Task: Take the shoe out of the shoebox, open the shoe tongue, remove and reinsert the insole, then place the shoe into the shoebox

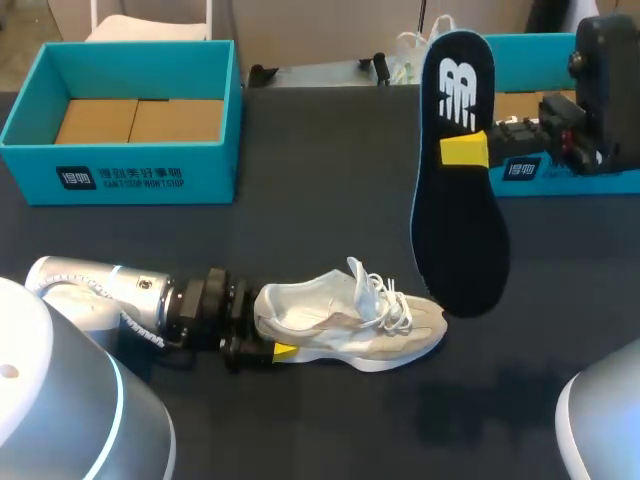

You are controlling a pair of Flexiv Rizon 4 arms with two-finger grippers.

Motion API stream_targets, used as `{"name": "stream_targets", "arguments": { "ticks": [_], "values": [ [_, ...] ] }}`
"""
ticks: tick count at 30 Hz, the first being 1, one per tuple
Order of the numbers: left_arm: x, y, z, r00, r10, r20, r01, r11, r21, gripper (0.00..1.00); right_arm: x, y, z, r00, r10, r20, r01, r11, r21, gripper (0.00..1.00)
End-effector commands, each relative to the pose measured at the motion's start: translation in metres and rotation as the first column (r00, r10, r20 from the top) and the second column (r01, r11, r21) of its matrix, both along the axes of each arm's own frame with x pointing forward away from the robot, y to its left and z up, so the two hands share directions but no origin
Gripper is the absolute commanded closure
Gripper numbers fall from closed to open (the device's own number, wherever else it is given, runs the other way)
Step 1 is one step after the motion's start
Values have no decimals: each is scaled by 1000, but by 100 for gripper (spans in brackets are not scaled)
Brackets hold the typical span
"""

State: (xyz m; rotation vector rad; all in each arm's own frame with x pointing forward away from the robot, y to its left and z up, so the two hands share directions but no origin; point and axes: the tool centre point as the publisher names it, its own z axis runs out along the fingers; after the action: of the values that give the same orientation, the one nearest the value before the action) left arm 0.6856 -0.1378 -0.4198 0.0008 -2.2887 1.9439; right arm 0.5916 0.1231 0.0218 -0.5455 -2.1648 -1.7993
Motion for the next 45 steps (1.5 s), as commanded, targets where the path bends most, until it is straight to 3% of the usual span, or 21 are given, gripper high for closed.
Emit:
{"name": "stream_targets", "arguments": {
  "ticks": [1,9,10,11,12,22,33,37,45],
  "values": [
    [0,0,0,1000,1,1,-1,1000,0,100,-7,-2,-6,1000,-12,2,12,1000,10,100],
    [0,3,0,1000,-4,8,4,1000,12,100,-7,-2,-6,1000,-12,2,12,1000,10,100],
    [-1,4,0,1000,-13,7,13,1000,24,84,-7,-2,-6,1000,-12,2,12,1000,10,100],
    [-1,5,0,1000,-13,15,12,999,33,5,-7,-2,-6,1000,-12,2,12,1000,10,100],
    [-1,7,-1,1000,-16,14,15,999,39,0,-7,-2,-6,1000,-12,2,12,1000,10,100],
    [-2,25,3,1000,-22,14,20,996,92,0,-7,-2,-6,1000,-12,2,12,1000,10,100],
    [-10,47,10,999,8,36,-17,973,231,0,-7,-2,-6,1000,-12,2,12,1000,10,100],
    [-10,54,9,998,34,50,-49,938,344,0,-7,-2,-6,1000,-12,2,12,1000,10,100],
    [-10,54,9,998,34,50,-49,938,344,0,-7,-2,-6,1000,-12,2,12,1000,10,100]
  ]
}}
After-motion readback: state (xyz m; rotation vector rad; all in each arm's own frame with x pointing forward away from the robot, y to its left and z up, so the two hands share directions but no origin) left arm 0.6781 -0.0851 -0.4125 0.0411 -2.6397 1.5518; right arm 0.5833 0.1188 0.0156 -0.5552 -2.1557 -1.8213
